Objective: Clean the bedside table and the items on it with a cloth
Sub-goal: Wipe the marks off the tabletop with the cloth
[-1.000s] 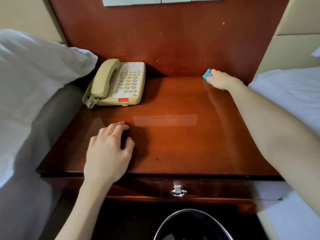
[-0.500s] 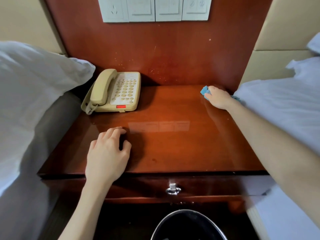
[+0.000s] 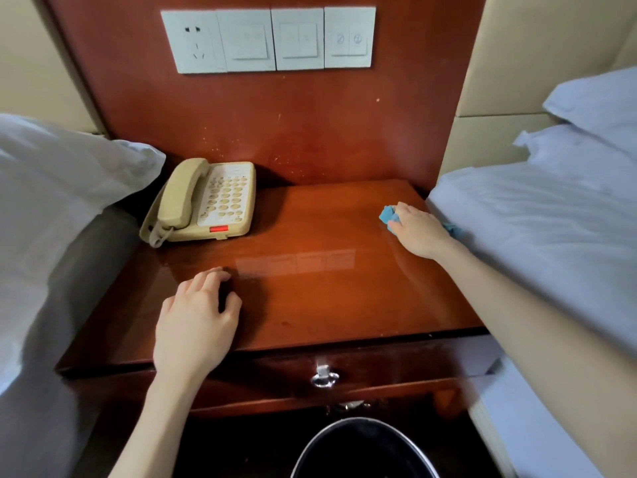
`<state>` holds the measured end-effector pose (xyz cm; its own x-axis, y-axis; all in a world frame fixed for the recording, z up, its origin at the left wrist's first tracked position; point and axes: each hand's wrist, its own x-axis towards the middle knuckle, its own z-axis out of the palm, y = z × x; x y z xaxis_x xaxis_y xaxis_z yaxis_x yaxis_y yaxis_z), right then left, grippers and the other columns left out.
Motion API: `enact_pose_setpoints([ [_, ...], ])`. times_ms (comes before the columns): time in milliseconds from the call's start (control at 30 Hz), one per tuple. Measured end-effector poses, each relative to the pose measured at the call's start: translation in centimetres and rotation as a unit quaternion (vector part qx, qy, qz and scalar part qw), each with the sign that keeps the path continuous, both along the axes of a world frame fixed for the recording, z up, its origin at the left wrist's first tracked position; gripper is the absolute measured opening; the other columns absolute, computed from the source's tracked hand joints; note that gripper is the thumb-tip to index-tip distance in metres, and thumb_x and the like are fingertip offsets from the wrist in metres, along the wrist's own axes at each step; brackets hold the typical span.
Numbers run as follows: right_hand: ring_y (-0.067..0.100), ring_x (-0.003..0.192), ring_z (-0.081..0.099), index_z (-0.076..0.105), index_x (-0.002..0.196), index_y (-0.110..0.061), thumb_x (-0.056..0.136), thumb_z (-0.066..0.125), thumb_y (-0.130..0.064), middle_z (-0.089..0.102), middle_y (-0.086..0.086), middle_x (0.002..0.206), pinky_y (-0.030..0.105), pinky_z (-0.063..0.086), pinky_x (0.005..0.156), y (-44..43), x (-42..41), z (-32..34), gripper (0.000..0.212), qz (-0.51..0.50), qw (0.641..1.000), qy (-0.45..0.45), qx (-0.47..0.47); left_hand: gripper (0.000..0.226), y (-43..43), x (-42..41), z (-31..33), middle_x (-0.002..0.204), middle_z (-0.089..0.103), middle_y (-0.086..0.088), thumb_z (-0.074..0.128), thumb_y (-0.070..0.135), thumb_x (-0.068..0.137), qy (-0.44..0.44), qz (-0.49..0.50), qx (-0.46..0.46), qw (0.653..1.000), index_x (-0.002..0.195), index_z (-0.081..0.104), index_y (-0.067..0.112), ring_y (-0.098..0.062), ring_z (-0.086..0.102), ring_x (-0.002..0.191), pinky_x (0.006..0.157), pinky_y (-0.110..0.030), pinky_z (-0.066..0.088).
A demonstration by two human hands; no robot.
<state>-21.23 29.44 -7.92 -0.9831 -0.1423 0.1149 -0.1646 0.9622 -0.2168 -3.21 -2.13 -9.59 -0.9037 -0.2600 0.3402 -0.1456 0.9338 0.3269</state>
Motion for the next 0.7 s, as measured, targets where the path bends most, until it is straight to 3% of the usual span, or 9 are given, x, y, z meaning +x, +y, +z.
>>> enact_pose_setpoints([
  [67, 0.027, 0.142, 0.027, 0.023, 0.149, -0.012, 0.103, 0.026, -0.030, 0.024, 0.008, 0.157, 0.041, 0.020, 0.114, 0.2, 0.9, -0.2, 0.049, 0.008, 1.000, 0.001, -0.003, 0.035, 0.1, 0.1, 0.1, 0.133, 0.057, 0.005, 0.049, 0.034, 0.089, -0.007, 0.000, -0.003, 1.000, 0.122, 0.056, 0.025, -0.021, 0.050, 0.122, 0.097, -0.042, 0.040],
  [367, 0.021, 0.145, 0.020, 0.019, 0.150, -0.019, 0.103, 0.026, -0.033, 0.019, 0.001, 0.159, 0.040, 0.016, 0.116, 1.3, 4.1, -0.5, 0.050, 0.034, 0.999, -0.008, -0.027, 0.037, 0.0, 0.5, 0.2, 0.138, 0.052, 0.006, 0.049, 0.033, 0.090, -0.020, -0.005, 0.000, 1.000, 0.126, 0.055, 0.025, -0.020, 0.047, 0.126, 0.100, -0.041, 0.038],
  [700, 0.023, 0.144, 0.023, 0.018, 0.150, -0.011, 0.103, 0.029, -0.030, 0.022, 0.006, 0.158, 0.038, 0.017, 0.116, 2.2, -0.7, 0.4, 0.052, 0.037, 0.998, -0.031, -0.043, 0.037, -0.1, 0.3, 0.1, 0.137, 0.053, 0.008, 0.051, 0.033, 0.088, -0.015, -0.002, 0.006, 1.000, 0.124, 0.055, 0.026, -0.019, 0.047, 0.126, 0.099, -0.041, 0.038],
])
